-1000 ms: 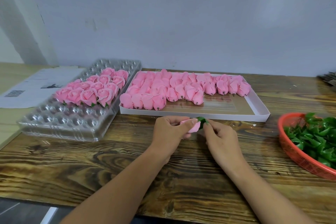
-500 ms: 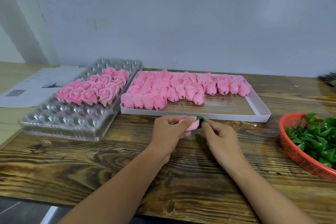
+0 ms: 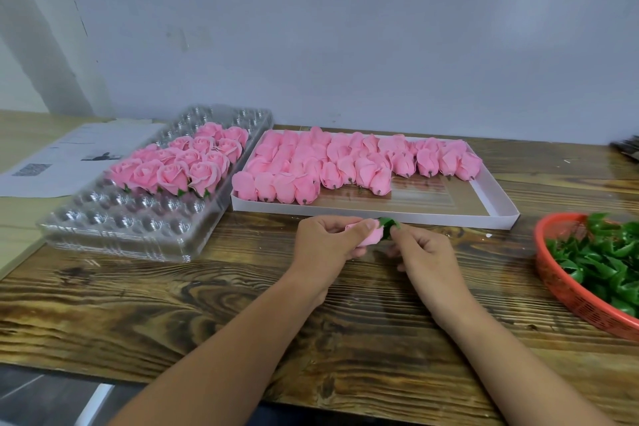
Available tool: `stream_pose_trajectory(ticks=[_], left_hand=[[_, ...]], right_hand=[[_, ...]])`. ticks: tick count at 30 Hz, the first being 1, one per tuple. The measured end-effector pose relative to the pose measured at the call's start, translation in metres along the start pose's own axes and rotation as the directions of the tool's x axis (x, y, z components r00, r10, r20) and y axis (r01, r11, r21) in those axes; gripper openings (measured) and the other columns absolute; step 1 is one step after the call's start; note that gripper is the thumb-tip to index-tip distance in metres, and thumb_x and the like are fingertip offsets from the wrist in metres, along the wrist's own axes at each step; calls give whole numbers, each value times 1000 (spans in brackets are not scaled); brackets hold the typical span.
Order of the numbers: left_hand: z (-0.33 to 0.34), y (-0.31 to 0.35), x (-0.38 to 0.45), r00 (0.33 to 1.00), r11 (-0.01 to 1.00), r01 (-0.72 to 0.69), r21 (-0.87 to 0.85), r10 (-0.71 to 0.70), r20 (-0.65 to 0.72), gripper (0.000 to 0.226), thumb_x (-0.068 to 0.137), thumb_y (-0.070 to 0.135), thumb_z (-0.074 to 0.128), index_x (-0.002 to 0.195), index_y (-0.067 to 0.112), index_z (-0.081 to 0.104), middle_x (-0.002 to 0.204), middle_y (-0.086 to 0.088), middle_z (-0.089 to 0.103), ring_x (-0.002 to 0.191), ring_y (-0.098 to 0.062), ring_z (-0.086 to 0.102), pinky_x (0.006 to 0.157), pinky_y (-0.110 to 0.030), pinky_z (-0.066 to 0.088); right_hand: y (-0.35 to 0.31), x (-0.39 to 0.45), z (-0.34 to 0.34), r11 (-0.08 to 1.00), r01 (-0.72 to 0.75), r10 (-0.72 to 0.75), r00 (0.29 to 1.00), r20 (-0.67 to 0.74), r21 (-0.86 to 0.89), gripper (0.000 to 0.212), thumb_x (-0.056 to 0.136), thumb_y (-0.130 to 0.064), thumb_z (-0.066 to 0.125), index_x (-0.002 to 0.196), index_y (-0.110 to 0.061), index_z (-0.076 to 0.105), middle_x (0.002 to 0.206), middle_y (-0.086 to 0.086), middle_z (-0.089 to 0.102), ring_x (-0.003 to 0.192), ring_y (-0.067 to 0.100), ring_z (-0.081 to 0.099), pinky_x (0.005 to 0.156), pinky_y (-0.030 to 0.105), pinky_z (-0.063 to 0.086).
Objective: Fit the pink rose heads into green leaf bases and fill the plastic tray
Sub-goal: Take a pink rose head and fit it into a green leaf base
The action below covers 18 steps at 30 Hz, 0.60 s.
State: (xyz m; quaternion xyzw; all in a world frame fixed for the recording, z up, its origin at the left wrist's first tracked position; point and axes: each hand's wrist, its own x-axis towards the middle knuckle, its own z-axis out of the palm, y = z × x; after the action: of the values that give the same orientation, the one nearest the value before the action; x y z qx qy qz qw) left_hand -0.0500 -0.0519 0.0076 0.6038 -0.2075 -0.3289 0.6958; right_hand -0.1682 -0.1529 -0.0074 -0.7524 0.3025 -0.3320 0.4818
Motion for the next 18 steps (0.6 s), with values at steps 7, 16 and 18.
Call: stream_pose_trajectory(ticks=[7, 16, 18], left_hand=[[0, 1, 0, 999, 1000, 26, 14, -25, -40, 12, 80, 23, 87, 89, 16, 83, 86, 4, 79, 87, -6, 75, 72, -22, 60], [-3, 4, -2, 999, 998, 36, -51, -35, 17, 2, 82, 20, 84, 82, 20, 82, 89, 0, 80, 89, -9, 75, 70, -20, 59], [-4, 5, -2, 997, 995, 57, -84, -52, 65, 3, 83, 20, 81, 85, 17, 82, 92, -2, 80, 90, -10, 75, 70, -20, 59]], right_hand=[[-6, -5, -1, 995, 96, -95, 994, 53, -26, 42, 100, -21, 52, 65, -37, 68, 53, -14, 55, 53, -3, 45, 56, 14, 35], [-8, -3, -4, 995, -7, 2, 999, 44, 97, 41, 99, -39, 54, 78, -8, 72, 66, 12, 64, 68, 14, 58, 61, 28, 44], [-9, -3, -7, 980, -54, 47, 998, 45, 192, 33, 98, -31, 58, 78, -13, 77, 67, 12, 67, 66, 10, 60, 56, 21, 46]])
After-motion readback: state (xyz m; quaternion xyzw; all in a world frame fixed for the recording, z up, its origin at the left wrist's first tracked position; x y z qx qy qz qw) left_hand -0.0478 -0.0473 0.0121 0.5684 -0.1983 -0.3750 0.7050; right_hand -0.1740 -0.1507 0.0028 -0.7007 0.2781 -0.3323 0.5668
